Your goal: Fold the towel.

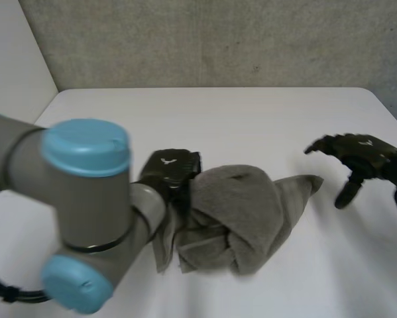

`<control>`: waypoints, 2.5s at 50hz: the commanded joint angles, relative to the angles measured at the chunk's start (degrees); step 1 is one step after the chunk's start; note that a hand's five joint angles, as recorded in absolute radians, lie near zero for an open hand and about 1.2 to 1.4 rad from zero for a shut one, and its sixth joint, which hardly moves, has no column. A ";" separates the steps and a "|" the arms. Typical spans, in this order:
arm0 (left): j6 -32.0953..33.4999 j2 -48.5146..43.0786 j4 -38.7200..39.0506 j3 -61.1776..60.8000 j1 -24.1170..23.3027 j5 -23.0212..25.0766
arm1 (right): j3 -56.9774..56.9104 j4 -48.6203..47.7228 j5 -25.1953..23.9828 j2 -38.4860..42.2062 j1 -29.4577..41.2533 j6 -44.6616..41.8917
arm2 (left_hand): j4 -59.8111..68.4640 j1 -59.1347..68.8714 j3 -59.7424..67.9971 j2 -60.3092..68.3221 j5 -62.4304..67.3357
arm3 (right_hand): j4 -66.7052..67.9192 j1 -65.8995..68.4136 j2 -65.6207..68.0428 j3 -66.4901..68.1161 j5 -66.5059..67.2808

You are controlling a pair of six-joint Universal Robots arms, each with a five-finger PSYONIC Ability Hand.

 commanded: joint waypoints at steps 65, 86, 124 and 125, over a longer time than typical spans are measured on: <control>20.54 1.85 26.96 -21.58 20.94 11.48 | -5.30 -5.03 12.62 12.94 26.46 -13.67 | 7.14 9.85 7.23 7.23 9.10 | 65.33 66.94 66.35 66.34 66.73; 25.75 12.37 27.23 -29.07 21.47 11.48 | 1.57 -11.54 14.82 0.73 25.85 1.35 | -10.70 -7.99 -10.62 -10.62 -8.74 | -2.22 -0.61 -1.20 -1.21 -0.82; 25.66 17.92 27.23 -30.57 22.35 11.48 | -16.09 -5.22 20.71 19.98 28.75 0.84 | -11.71 -9.00 -11.63 -11.63 -9.75 | 17.45 19.05 18.47 18.46 18.85; 25.66 17.92 27.41 -30.91 22.61 11.56 | -16.70 -5.22 20.71 20.76 28.92 2.23 | -11.71 -9.00 -11.63 -11.63 -9.75 | 17.95 19.55 18.97 18.96 19.35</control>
